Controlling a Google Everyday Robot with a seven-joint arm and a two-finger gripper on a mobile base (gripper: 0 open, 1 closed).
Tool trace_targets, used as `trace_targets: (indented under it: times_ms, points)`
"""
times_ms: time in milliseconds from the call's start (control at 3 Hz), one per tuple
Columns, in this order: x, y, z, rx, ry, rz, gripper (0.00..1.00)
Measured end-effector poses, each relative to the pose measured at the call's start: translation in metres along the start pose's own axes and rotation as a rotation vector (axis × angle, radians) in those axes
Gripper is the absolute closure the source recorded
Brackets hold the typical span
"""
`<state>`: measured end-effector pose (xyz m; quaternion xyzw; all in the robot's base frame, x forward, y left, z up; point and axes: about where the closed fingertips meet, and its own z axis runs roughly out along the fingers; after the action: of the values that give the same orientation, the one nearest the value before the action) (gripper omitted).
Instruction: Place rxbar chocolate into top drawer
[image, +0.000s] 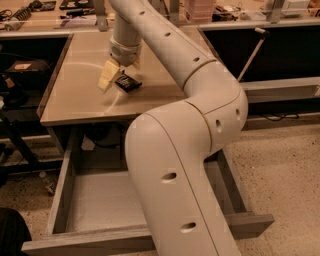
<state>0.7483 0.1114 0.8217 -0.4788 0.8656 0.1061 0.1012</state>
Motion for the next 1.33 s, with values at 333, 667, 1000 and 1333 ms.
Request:
trace_targets:
  times_ms: [333,667,1000,1333]
  points:
    - [0.0034,-0.0078,0.0069,-0.01,0.001,0.021,0.0]
    - [0.0044,-0.0126,0.0106,-0.015,0.0,0.033,0.0]
    - [0.0044,-0.0126,0.0106,-0.015,0.0,0.033,0.19]
    - [0.0044,-0.0126,0.0106,-0.015,0.0,0.033,0.42]
